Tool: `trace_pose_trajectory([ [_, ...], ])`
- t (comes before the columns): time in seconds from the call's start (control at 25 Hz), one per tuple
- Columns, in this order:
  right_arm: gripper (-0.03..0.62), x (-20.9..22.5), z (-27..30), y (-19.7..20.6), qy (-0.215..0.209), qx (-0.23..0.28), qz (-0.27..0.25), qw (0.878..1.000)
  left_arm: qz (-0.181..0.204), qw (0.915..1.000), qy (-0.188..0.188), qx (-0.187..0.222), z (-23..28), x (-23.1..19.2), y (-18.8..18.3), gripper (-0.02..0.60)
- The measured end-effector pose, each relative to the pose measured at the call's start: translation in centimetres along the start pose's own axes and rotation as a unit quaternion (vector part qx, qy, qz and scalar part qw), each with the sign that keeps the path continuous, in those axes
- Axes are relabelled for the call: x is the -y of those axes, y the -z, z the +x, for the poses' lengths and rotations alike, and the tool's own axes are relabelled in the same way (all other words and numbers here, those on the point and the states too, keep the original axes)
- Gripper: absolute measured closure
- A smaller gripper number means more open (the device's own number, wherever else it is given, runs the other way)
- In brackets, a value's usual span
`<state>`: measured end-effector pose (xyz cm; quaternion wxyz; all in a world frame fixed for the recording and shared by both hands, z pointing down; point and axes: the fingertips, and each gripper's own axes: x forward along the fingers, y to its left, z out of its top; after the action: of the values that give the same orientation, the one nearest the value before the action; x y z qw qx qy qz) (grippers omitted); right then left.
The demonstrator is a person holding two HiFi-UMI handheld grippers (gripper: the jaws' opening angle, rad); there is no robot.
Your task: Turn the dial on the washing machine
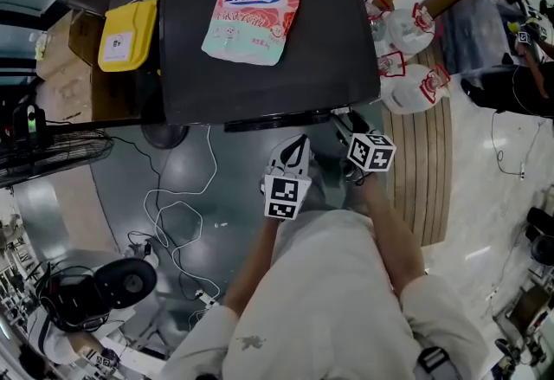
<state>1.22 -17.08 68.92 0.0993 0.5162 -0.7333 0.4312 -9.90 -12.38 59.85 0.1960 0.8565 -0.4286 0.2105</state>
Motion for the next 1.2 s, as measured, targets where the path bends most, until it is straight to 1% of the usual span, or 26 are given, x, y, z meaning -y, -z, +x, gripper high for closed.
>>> trace_pose_trajectory([
  [0.2, 0.318, -0.1, 0.1, -0.1, -0.012, 0.002, 0.01, 1.0, -0.005, 1.0, 0.001, -0.001, 0.0, 0.3, 0.3, 0.569],
  [0.36, 0.318, 0.0, 0.0, -0.2, -0.022, 0.006, 0.022, 1.0, -0.009, 0.9999, -0.007, -0.003, 0.0, 0.7, 1.0, 0.569],
  [0.6, 0.318, 0.2, 0.0, -0.1, -0.041, 0.011, 0.051, 0.998, -0.014, 0.9993, -0.034, -0.002, -0.5, 0.8, 1.4, 0.569],
  [0.84, 0.318, 0.1, 0.0, -0.3, -0.055, 0.018, 0.066, 0.996, -0.013, 0.9983, -0.057, 0.005, -0.8, 1.2, 1.4, 0.569],
  [1.2, 0.318, 0.0, 0.4, -0.1, -0.069, 0.036, 0.102, 0.992, -0.014, 0.9981, -0.057, 0.016, -0.5, 2.3, 2.4, 0.569],
])
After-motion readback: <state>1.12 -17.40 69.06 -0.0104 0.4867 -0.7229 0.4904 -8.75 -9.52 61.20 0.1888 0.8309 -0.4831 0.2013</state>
